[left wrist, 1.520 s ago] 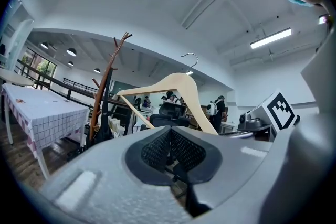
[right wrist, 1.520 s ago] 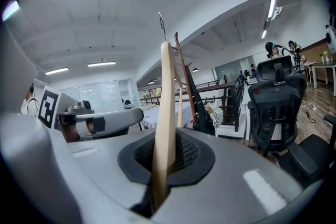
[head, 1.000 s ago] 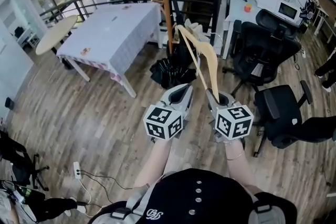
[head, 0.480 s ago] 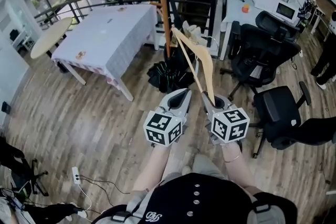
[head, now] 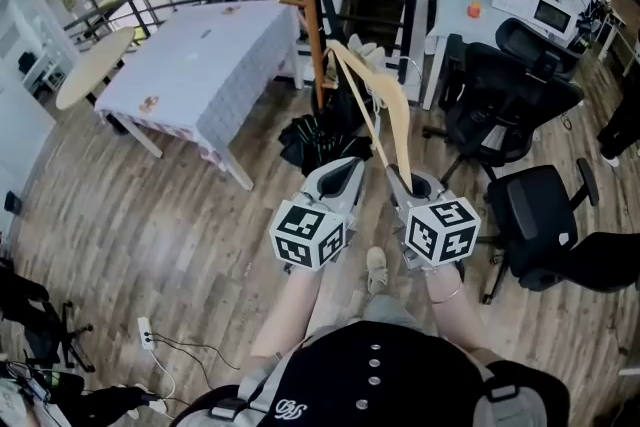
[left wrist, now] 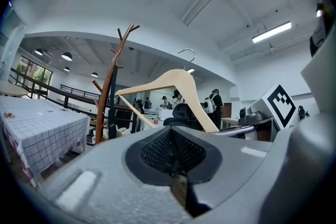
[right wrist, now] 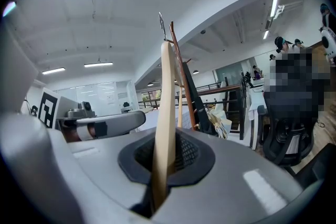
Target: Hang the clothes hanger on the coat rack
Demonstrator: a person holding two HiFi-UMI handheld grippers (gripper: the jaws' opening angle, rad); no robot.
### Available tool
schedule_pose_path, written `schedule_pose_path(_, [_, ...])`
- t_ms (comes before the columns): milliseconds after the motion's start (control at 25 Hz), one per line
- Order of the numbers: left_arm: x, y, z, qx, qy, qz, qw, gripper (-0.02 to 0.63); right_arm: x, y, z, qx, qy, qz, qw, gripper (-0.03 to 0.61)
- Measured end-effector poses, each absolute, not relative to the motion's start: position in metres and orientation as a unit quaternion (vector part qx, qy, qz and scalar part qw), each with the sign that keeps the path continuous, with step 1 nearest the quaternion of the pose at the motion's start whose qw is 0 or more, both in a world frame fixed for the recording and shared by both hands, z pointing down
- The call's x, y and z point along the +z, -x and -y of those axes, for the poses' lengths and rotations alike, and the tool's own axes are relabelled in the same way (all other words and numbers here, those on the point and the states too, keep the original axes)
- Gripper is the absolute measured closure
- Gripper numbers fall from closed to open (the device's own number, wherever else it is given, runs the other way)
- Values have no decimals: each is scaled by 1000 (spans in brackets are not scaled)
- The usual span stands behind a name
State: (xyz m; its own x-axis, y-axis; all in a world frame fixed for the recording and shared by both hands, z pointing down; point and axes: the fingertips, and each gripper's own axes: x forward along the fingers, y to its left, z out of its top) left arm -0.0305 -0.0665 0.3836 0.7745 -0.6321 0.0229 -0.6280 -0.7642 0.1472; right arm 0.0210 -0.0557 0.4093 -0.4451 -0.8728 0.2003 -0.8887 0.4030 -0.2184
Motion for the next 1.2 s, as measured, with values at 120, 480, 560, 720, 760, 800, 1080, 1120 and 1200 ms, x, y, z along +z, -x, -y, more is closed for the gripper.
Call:
schedule_pose_path(120, [381, 22, 87, -15, -941, 330, 69, 614, 408, -25, 79, 146, -523, 840, 24, 580])
schedule_pose_path(480, [368, 5, 165, -24, -935, 348, 61, 614, 393, -54, 156, 138, -523, 841, 13, 580])
schedule_pose_path(560, [364, 1, 181, -25, -933, 353, 61, 614, 390, -57, 172, 140, -522, 842, 9, 580])
schedule_pose_path(720, [358, -7, 209, -25, -930, 360, 61, 614, 386, -60, 201, 142, -514, 846, 9, 580])
schedule_pose_path(760, [357, -10, 214, -24, -930, 361, 60, 614, 385, -62, 208, 142, -512, 847, 9, 580])
schedule_pose_path(800, [357, -12, 221, -23, -930, 362, 60, 614, 384, -64, 215, 141, -511, 848, 8, 580])
schedule_pose_path(1080, [354, -24, 268, -16, -925, 376, 57, 614, 377, -82, 261, 131, -507, 852, 6, 580])
schedule_pose_path(1120, [355, -27, 274, -13, -925, 376, 57, 614, 378, -85, 267, 130, -508, 852, 7, 580])
schedule_pose_path(1200, [357, -31, 286, -9, -925, 376, 57, 614, 380, -89, 280, 131, -508, 851, 8, 580])
